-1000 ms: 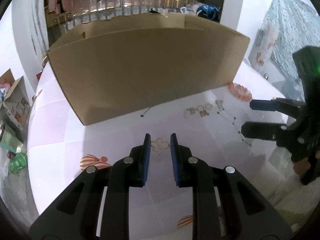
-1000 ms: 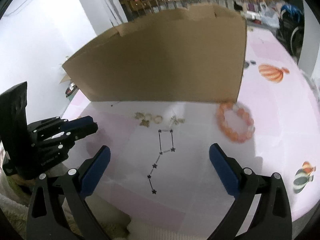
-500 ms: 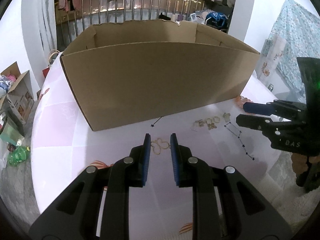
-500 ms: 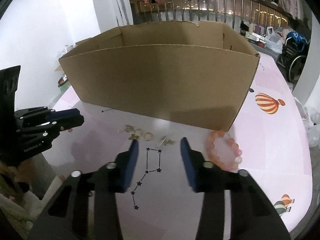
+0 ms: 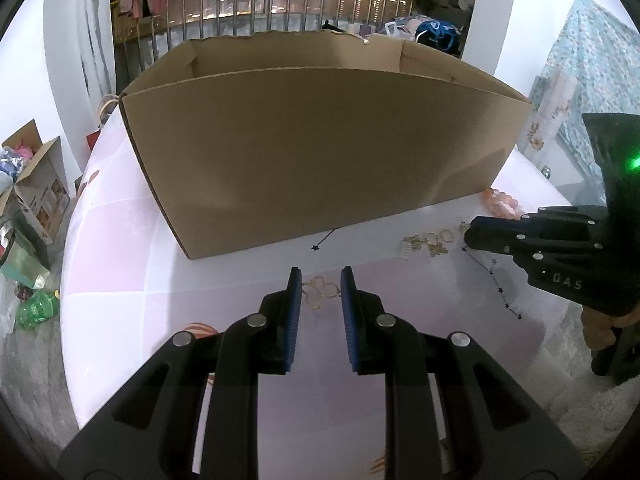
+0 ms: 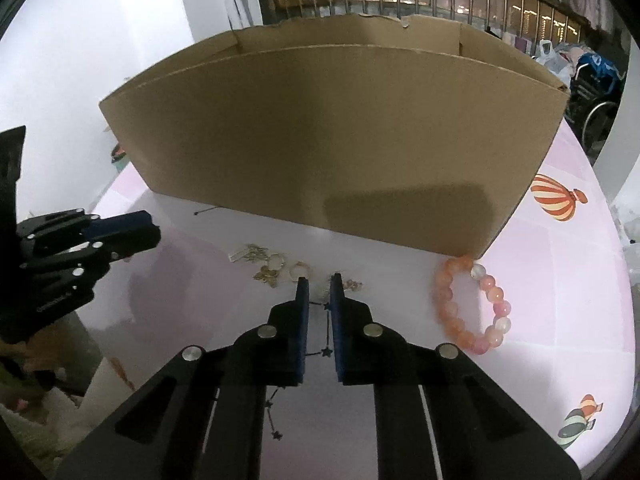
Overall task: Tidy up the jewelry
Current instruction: 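Close the left gripper on the gold clover charm while the right gripper grasps a small silver charm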
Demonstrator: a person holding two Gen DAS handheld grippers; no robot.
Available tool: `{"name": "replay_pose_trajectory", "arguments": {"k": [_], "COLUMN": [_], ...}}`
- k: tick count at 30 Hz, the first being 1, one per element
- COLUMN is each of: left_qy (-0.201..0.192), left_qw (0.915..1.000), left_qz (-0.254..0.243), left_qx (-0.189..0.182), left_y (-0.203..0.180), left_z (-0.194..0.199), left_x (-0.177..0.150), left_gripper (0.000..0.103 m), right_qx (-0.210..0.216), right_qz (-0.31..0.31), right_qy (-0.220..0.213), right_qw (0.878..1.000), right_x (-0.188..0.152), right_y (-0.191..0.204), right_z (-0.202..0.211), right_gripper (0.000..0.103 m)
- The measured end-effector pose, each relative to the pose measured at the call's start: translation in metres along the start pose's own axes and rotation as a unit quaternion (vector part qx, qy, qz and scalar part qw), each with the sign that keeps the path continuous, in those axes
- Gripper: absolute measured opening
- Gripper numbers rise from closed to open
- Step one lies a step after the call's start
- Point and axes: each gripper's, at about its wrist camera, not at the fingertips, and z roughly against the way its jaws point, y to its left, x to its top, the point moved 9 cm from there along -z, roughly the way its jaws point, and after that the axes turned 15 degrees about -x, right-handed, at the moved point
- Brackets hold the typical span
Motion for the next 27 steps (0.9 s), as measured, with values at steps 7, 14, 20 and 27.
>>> {"name": "replay_pose_trajectory", "arguments": {"k": [7,14,20,27], "left_qy": [0.003,0.004,0.004,0.003], "left_qw": [1.0000,1.0000,0.9999,0.9999], "left_qz": [0.005,0.009,0.013,0.012], "left_qx": [0.002,0.002,0.004,0.006], "left_y": [0.000,0.000,0.001,0.000], "left_z": [-0.005,-0.008,-0.011,-0.011], "left_x": [0.000,0.000,-0.001,-0.001], "left_gripper": [0.018,0.018,0.018,0.018], "right_qx": [-0.025,-0.031,-0.036,-0.043], "right_qz": [0.009,0.005,0.017,0.036], "right_qy": [-0.003,0.000,-0.007,-0.019], "right_qw": [1.000,1.000,0.999,0.998], "right_x": [0.000,0.001,0.002,0.000], "right_y": [-0.001,-0.001,0.003,0.012], "right_z": [-0.005,-0.006,-0.006,-0.001], "right_gripper": [0.010,0.011,0.006,0.001]}}
